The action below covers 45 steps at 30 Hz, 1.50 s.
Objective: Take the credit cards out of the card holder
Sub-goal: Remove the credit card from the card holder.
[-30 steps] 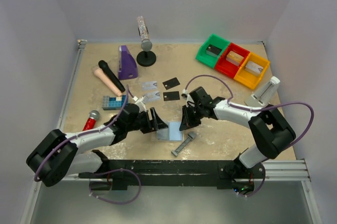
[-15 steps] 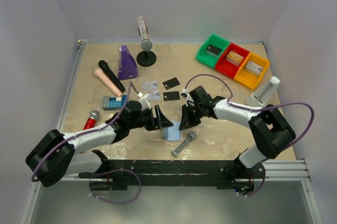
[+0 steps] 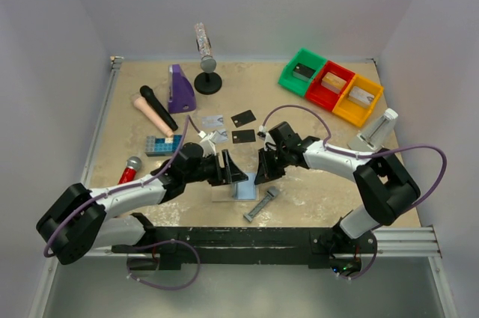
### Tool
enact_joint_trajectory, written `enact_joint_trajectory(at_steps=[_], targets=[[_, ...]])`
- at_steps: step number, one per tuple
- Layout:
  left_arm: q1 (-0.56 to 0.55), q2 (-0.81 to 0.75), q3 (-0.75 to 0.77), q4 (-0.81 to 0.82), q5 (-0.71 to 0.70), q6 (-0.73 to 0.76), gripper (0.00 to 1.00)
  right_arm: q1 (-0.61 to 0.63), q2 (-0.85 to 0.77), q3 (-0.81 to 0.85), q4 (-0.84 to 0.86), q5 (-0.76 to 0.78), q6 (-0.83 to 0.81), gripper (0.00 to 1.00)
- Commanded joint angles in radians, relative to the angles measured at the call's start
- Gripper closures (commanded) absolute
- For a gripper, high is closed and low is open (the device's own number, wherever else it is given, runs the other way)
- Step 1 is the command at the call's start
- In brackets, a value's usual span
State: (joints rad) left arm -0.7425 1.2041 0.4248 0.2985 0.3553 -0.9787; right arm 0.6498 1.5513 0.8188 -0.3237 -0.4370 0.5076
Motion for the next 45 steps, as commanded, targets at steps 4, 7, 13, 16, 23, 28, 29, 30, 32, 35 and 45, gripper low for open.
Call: enact_joint_trajectory(at_steps=[4, 7, 13, 16, 23, 28, 29, 30, 32, 35, 45], targets=[[-0.029, 0.052, 0.066, 0.031, 0.01, 0.029, 0.29, 0.007, -0.002, 0.028, 0.006, -0.003, -0.003, 1.0], [-0.038, 0.069, 0.083, 0.031, 0.011, 0.029, 0.29, 0.008, -0.007, 0.023, 0.006, -0.002, -0.006, 1.0], [-0.043, 0.052, 0.085, 0.007, -0.018, 0.034, 0.29, 0.008, -0.013, 0.016, 0.003, -0.002, -0.009, 1.0], [-0.044, 0.022, 0.068, -0.015, -0.045, 0.038, 0.29, 0.008, -0.017, 0.014, 0.002, -0.002, -0.012, 1.0], [-0.055, 0.012, 0.065, -0.028, -0.042, 0.093, 0.28, 0.007, -0.043, 0.014, 0.006, -0.005, -0.015, 1.0], [-0.156, -0.014, 0.068, -0.143, -0.183, 0.205, 0.17, 0.008, -0.056, 0.016, -0.012, -0.002, -0.026, 1.0], [-0.169, -0.026, 0.055, -0.148, -0.205, 0.212, 0.16, 0.007, -0.057, 0.014, -0.012, -0.002, -0.026, 1.0], [-0.176, -0.038, 0.04, -0.159, -0.232, 0.218, 0.15, 0.008, -0.056, 0.013, -0.011, 0.0, -0.026, 1.0], [-0.19, -0.07, 0.023, -0.203, -0.298, 0.233, 0.12, 0.007, -0.054, 0.008, -0.008, 0.0, -0.026, 1.0], [-0.207, -0.124, 0.008, -0.263, -0.411, 0.259, 0.07, 0.008, -0.053, 0.006, -0.006, 0.001, -0.026, 1.0], [-0.328, -0.152, -0.018, -0.274, -0.708, 0.437, 0.0, 0.008, -0.051, 0.022, -0.02, 0.001, -0.023, 1.0]])
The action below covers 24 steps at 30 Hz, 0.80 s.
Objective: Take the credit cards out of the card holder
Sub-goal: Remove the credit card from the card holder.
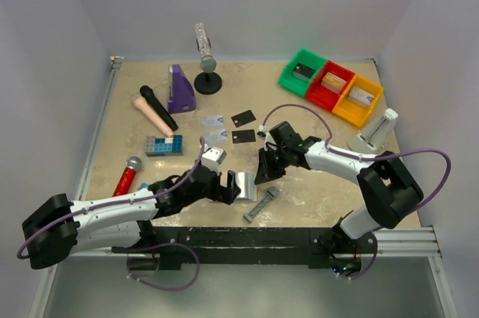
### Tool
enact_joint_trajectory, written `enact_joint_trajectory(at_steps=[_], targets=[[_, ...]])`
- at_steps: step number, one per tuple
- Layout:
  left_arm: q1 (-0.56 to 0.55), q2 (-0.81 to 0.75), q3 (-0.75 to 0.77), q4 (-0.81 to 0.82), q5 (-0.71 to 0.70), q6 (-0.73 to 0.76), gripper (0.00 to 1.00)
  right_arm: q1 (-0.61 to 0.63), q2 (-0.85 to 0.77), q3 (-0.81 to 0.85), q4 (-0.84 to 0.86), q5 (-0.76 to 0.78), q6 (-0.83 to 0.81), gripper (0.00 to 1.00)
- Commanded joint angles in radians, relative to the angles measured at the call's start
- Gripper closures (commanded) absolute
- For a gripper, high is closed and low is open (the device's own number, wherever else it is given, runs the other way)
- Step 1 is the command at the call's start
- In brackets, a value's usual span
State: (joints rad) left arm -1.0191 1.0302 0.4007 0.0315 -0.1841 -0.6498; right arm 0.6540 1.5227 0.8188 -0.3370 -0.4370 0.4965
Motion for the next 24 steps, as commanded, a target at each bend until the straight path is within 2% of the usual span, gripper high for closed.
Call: enact_joint_trajectory(at_steps=[1, 4, 7, 12, 17, 21, 24], targets=[[-0.074, 0.042, 0.021, -0.028, -0.199, 0.12, 0.0, 0.004, -0.022, 0.023, -0.008, 0.001, -0.012, 1.0], [-0.127, 0.088, 0.064, -0.099, -0.279, 0.144, 0.0, 0.003, -0.022, 0.029, -0.019, 0.004, -0.015, 1.0], [-0.157, 0.087, 0.058, -0.094, -0.307, 0.162, 0.0, 0.004, -0.021, 0.036, -0.025, 0.006, -0.016, 1.0], [-0.19, 0.07, 0.032, -0.053, -0.298, 0.194, 0.04, 0.004, -0.013, 0.042, -0.025, 0.006, -0.021, 1.0], [-0.233, 0.131, 0.058, -0.004, -0.281, 0.237, 0.07, 0.003, -0.004, 0.046, -0.02, 0.003, -0.015, 1.0], [-0.245, 0.12, 0.078, -0.013, -0.291, 0.178, 0.13, 0.004, -0.006, 0.046, -0.022, 0.003, -0.013, 1.0], [-0.245, 0.076, 0.067, 0.011, -0.282, 0.128, 0.15, 0.004, -0.007, 0.043, -0.017, 0.003, -0.012, 1.0]])
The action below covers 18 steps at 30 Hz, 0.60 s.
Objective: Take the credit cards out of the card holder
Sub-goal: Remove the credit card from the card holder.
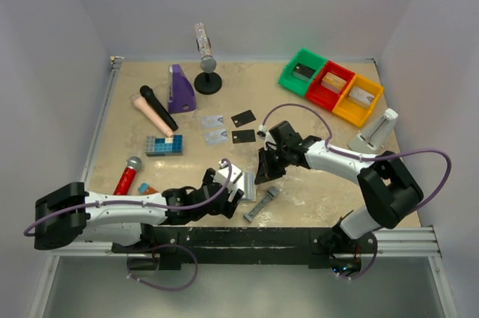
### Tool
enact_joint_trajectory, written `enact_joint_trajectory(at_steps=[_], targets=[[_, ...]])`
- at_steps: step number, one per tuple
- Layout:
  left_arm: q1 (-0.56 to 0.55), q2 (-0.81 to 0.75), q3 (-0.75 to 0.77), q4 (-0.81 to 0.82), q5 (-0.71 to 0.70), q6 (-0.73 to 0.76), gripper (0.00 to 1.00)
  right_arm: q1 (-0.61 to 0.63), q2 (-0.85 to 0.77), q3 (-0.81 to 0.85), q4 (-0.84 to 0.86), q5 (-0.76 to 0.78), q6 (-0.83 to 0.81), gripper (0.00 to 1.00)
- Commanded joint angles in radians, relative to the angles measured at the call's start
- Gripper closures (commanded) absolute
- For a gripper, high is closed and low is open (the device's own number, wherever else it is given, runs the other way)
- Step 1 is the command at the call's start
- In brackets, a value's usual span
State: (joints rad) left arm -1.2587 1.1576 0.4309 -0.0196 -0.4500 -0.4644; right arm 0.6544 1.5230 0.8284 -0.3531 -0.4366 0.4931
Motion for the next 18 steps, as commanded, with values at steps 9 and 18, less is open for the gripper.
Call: enact_joint_trajectory(at_steps=[9, 18], targets=[[-0.002, 0.155, 0.233, -0.08, -0.081, -0.108, 0.02, 0.002, -0.007, 0.02, 0.014, 0.001, 0.005, 1.0], [0.002, 0.286, 0.304, -0.155, -0.119, -0.158, 0.09, 0.002, -0.021, 0.003, 0.017, -0.001, -0.001, 1.0]])
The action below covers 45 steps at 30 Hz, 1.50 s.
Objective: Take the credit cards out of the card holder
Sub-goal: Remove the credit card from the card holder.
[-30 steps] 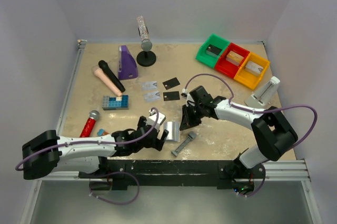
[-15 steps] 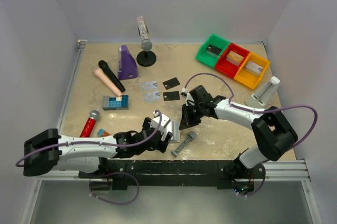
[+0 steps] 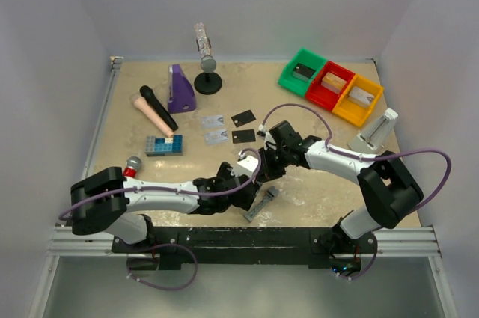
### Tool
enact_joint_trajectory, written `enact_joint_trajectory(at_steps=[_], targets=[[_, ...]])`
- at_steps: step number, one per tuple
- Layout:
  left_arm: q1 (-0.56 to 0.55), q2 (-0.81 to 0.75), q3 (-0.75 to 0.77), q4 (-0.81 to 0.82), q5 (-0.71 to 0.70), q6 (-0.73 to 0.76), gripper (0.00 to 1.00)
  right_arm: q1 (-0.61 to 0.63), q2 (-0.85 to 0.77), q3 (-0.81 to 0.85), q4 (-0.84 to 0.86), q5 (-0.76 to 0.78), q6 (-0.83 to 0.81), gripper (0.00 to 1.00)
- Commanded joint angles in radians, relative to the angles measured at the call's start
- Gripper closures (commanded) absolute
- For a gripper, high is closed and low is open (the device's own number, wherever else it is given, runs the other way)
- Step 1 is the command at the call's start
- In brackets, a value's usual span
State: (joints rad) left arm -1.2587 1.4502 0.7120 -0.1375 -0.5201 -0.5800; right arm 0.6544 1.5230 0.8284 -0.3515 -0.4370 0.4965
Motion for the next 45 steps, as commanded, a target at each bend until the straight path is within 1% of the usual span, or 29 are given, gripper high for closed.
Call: enact_joint_trajectory(at_steps=[1, 4, 10, 15, 21, 27, 31, 36, 40, 45], targets=[[0.004, -0.008, 0.02, -0.036, -0.049, -0.046, 0.1, 0.004, -0.023, 0.003, 0.017, -0.002, -0.004, 1.0], [0.007, 0.007, 0.017, -0.036, -0.05, -0.052, 0.14, 0.004, -0.021, -0.002, 0.022, -0.008, -0.004, 1.0], [0.008, 0.048, 0.017, -0.025, -0.049, -0.066, 0.16, 0.004, -0.034, -0.012, 0.028, -0.009, -0.003, 1.0], [0.015, 0.068, 0.006, -0.048, -0.076, -0.096, 0.22, 0.004, -0.06, -0.017, 0.022, -0.012, -0.001, 1.0], [0.022, 0.004, -0.043, -0.044, -0.109, -0.132, 0.27, 0.004, -0.116, -0.011, -0.006, -0.017, -0.001, 1.0], [0.041, -0.022, -0.063, -0.06, -0.126, -0.155, 0.32, 0.004, -0.172, 0.001, -0.046, -0.02, -0.013, 1.0], [0.064, -0.059, -0.1, -0.047, -0.113, -0.19, 0.34, 0.002, -0.184, 0.005, -0.064, -0.022, -0.024, 1.0], [0.1, -0.142, -0.163, -0.019, -0.095, -0.219, 0.37, 0.004, -0.178, 0.008, -0.075, -0.026, -0.036, 1.0], [0.128, -0.198, -0.192, -0.019, -0.084, -0.25, 0.37, 0.002, -0.169, 0.014, -0.083, -0.02, -0.044, 1.0], [0.168, -0.28, -0.229, -0.033, -0.072, -0.291, 0.33, 0.002, -0.161, 0.015, -0.09, -0.009, -0.058, 1.0]])
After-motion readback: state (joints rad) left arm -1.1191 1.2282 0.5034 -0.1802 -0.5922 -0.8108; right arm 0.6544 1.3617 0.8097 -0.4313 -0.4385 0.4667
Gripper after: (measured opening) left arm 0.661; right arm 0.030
